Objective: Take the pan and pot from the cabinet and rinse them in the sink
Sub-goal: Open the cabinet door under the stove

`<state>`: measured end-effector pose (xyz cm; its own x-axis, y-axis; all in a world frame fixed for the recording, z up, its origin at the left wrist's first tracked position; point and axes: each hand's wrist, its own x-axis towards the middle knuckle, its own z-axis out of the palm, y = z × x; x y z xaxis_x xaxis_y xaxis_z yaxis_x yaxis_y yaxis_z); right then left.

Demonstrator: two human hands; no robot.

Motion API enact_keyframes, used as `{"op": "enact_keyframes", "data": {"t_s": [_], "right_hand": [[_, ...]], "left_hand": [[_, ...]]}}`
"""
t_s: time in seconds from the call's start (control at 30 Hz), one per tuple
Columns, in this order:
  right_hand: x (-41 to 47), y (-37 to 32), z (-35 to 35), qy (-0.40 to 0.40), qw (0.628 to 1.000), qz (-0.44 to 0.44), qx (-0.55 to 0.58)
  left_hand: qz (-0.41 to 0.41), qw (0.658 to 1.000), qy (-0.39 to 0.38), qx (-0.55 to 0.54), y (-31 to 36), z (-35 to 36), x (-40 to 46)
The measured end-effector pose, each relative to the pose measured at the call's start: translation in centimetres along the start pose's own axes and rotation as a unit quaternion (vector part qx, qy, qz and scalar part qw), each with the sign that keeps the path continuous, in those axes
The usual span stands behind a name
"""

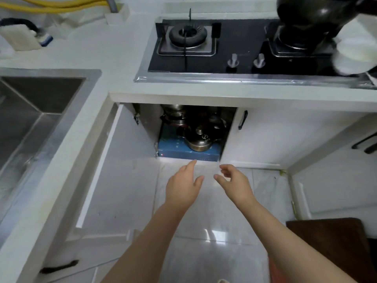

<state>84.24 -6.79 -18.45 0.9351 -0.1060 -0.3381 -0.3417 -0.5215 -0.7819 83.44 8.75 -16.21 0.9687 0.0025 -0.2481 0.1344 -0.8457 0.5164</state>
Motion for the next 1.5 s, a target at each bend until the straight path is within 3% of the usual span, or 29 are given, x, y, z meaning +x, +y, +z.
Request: {"op": "enact_keyframes", "data": {"t_s": [0.27, 0.47, 0.73, 0.93, 1.2, 1.5], "right_hand": [[4.7, 2.8, -6.4, 0.033, 0.998, 0.024, -0.038], [9.2, 2.7, -8.2, 0.066, 0.996, 0.035, -0.038], [16.9, 1.4, -7.6, 0.133, 0.99, 0.046, -0.025], [21.9, 1.2, -6.8, 0.17, 0.983, 0.056, -0.035], [23.9, 1.8, -6.5, 0.168, 0.984, 0.051, 0.027], [18.5, 3.4, -7.0, 0.149, 0.986, 0.042, 0.057]], "left_hand": [[-0.017, 0.998, -0.043, -0.036, 5.6, 4.6, 5.2], [0.037, 0.995, -0.073, -0.049, 7.6, 5.6, 11.0], [0.139, 0.984, -0.093, -0.059, 8.4, 6.3, 21.7], [0.113, 0.985, -0.09, -0.099, 9.3, 7.7, 26.7], [0.093, 0.97, -0.134, -0.18, 9.5, 9.2, 28.5], [0.109, 0.957, -0.13, -0.236, 8.5, 10.0, 24.0]]}}
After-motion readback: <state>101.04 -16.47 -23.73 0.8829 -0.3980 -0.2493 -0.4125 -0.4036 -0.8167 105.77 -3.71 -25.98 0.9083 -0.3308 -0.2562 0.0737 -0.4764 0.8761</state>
